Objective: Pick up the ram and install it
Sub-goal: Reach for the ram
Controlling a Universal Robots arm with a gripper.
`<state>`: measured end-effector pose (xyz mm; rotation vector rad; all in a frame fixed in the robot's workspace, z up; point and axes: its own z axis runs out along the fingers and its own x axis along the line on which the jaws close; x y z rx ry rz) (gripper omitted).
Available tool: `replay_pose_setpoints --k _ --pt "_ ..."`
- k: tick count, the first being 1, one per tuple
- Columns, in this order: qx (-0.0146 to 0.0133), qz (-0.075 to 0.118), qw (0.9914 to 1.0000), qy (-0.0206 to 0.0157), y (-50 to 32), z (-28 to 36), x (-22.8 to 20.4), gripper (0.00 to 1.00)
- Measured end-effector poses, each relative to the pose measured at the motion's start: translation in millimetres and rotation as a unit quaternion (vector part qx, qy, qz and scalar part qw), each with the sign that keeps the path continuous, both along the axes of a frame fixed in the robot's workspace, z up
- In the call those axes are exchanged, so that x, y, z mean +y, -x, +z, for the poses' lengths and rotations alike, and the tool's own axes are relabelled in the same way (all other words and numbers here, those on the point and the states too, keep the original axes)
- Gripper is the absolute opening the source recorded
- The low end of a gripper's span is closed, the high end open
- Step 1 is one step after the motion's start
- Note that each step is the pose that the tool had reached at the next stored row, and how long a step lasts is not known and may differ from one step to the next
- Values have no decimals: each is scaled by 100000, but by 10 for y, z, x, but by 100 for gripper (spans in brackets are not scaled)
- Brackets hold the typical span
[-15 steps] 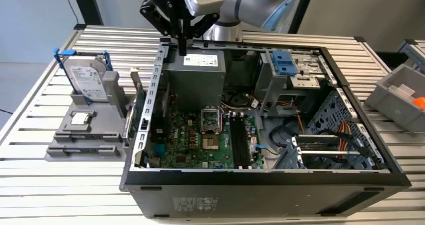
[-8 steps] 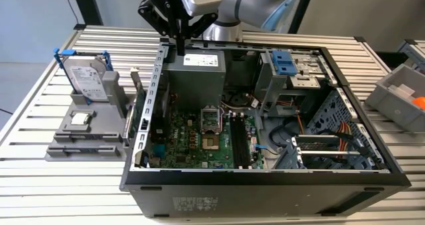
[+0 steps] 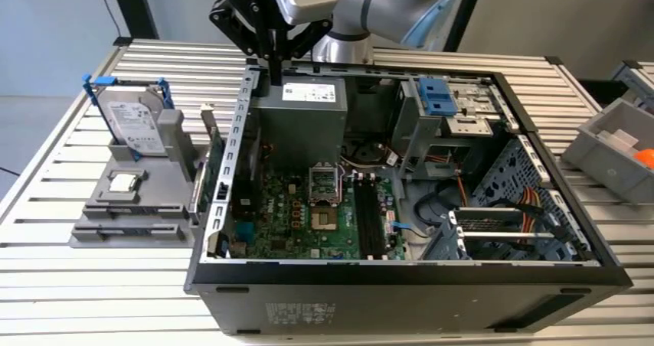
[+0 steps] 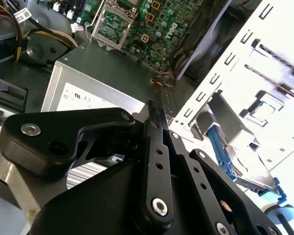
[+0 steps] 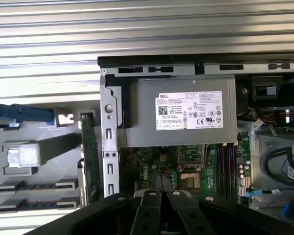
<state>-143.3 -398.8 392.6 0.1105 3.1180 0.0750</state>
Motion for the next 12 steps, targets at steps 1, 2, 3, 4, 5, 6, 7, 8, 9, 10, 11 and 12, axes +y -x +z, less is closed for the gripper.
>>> replay_pose_setpoints --k 1,2,3,4,5,6,7,8,9,10,11,12 --pt "3 1 100000 -1 4 0 0 0" --pt "3 4 100000 2 7 0 0 0" --pt "3 0 100000 -1 11 0 0 0" --pt "2 -1 100000 -2 15 0 0 0" --pt "2 -1 100000 -1 20 0 0 0" --pt "1 0 100000 -2 23 0 0 0" --pt "1 4 100000 -2 27 0 0 0" --pt "5 3 100000 4 31 0 0 0" --pt "3 0 100000 2 35 0 0 0" --pt "2 -2 100000 1 39 0 0 0" --pt "4 1 100000 2 48 0 0 0" --pt "3 -1 100000 2 55 0 0 0"
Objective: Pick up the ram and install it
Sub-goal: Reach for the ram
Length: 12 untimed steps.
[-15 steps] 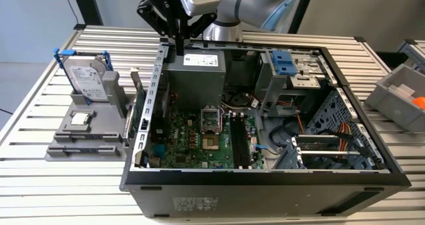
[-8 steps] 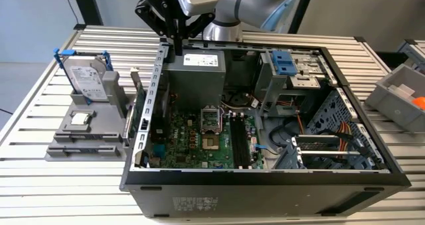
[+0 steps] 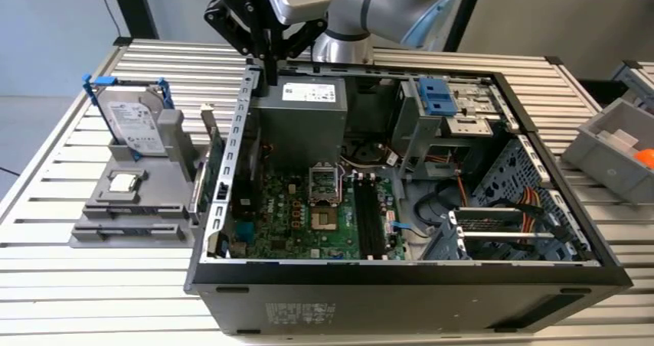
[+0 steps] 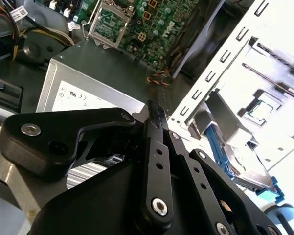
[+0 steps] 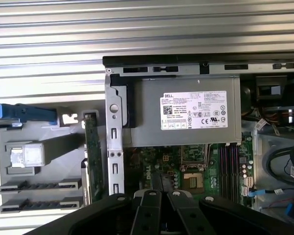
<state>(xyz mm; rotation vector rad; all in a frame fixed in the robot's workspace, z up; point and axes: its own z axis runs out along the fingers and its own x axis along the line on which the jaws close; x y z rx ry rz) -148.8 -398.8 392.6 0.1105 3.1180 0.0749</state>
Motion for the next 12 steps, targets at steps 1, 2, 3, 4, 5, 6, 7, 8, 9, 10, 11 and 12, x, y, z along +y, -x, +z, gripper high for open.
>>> replay_pose_setpoints --k 1,2,3,4,5,6,7,8,9,10,11,12 --pt "1 4 100000 1 4 0 0 0" --pt "1 4 100000 0 8 0 0 0" --pt "1 2 100000 -1 13 0 0 0" --pt "1 1 100000 -2 18 0 0 0" --pt "-3 1 100000 -4 22 0 0 0" --pt "-2 3 100000 -4 26 0 0 0" --pt "0 2 100000 -3 30 0 0 0" --pt "0 -1 100000 -2 34 0 0 0" --pt "2 1 100000 0 38 0 0 0" --pt "2 2 100000 -2 41 0 0 0" --pt "-1 2 100000 -2 45 0 0 0" --pt "2 2 100000 -2 48 0 0 0"
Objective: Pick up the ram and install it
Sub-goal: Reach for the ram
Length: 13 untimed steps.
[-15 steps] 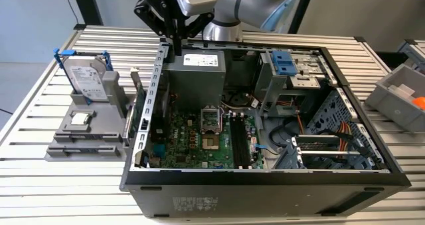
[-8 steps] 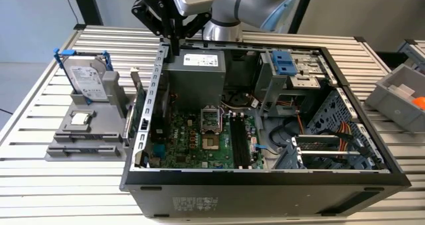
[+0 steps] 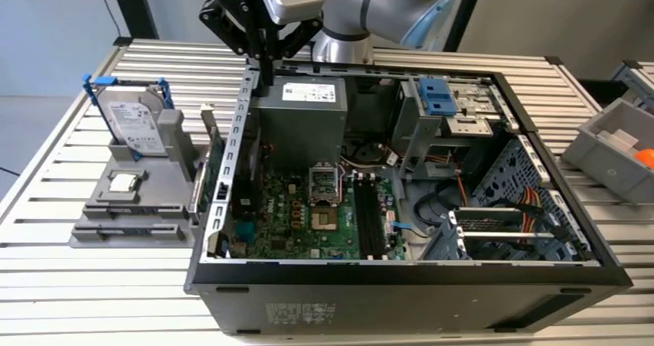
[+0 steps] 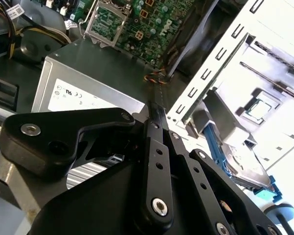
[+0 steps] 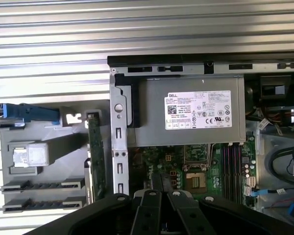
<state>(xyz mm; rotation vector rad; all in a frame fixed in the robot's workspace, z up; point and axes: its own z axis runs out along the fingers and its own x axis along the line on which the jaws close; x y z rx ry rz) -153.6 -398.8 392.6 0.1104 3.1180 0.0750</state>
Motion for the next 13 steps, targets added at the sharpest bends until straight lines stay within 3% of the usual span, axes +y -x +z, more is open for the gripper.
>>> replay_pose_setpoints --k 13 --pt "0 -2 100000 1 42 0 0 0"
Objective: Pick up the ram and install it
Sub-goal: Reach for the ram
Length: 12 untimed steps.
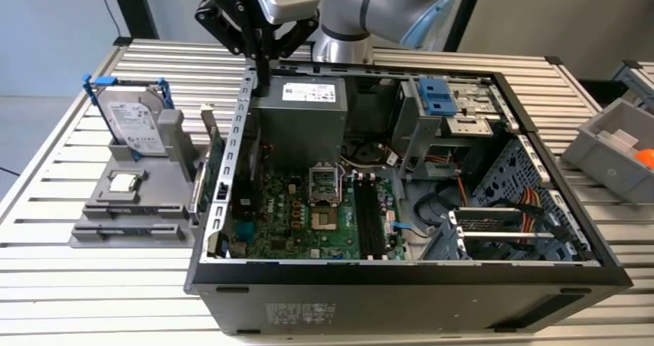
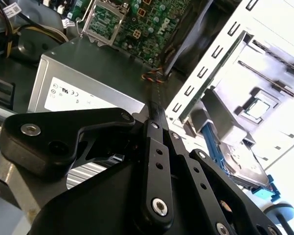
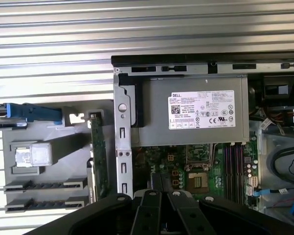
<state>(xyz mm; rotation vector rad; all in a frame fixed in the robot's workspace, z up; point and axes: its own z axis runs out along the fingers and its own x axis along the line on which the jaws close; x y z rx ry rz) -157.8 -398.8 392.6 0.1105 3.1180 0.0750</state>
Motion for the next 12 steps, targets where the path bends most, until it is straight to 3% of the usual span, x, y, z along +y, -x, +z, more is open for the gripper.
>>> replay_pose_setpoints --k 12 --pt "-1 2 100000 -1 37 0 0 0"
